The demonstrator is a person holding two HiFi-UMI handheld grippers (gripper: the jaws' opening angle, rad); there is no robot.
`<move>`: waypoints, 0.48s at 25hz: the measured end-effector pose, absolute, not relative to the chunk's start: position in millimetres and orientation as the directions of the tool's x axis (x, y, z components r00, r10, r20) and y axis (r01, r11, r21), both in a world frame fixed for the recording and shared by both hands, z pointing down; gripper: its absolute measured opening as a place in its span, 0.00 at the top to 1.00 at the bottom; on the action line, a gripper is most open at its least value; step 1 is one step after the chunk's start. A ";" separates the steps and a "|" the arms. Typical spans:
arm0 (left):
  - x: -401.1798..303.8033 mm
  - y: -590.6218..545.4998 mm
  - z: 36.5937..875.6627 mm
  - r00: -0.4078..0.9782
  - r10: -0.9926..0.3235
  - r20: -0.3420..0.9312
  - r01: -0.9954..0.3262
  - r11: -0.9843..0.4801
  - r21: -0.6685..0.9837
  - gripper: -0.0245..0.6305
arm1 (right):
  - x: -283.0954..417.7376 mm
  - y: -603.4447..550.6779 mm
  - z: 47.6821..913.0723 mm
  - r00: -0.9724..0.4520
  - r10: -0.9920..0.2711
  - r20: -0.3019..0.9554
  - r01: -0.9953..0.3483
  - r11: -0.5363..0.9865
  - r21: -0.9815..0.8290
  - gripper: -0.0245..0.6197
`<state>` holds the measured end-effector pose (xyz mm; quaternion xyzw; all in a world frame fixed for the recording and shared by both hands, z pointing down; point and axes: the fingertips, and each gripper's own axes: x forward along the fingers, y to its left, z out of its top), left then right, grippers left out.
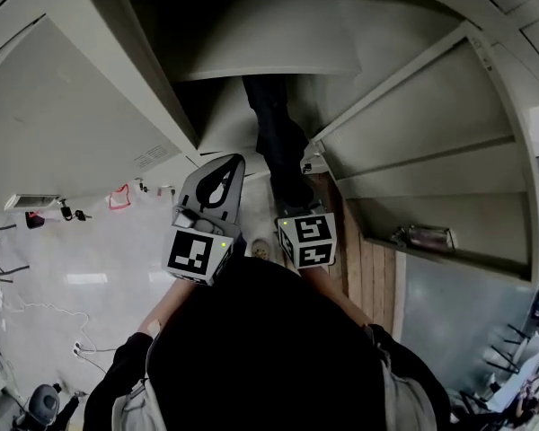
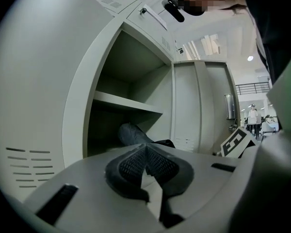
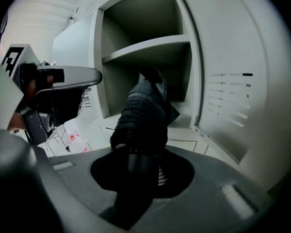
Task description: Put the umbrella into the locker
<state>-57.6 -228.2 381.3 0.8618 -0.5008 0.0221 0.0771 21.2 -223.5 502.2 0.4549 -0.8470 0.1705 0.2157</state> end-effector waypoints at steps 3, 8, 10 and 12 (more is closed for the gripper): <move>-55.8 -242.0 382.8 0.525 -0.844 0.106 -0.850 -0.515 0.110 0.95 | 17.0 -238.0 500.2 -0.476 -0.695 0.540 -0.856 0.507 -0.102 0.81; -49.9 -258.2 383.5 0.578 -0.808 0.116 -0.816 -0.569 0.103 0.95 | 10.7 -258.6 498.8 -0.449 -0.693 0.564 -0.872 0.476 -0.110 0.81; -50.1 -264.0 384.0 0.590 -0.799 0.117 -0.808 -0.580 0.106 0.95 | 7.2 -265.7 496.2 -0.444 -0.694 0.567 -0.877 0.466 -0.116 0.81; -50.6 -268.7 384.3 0.600 -0.792 0.116 -0.800 -0.590 0.109 0.95 | 1.8 -272.7 490.6 -0.440 -0.697 0.567 -0.882 0.453 -0.127 0.80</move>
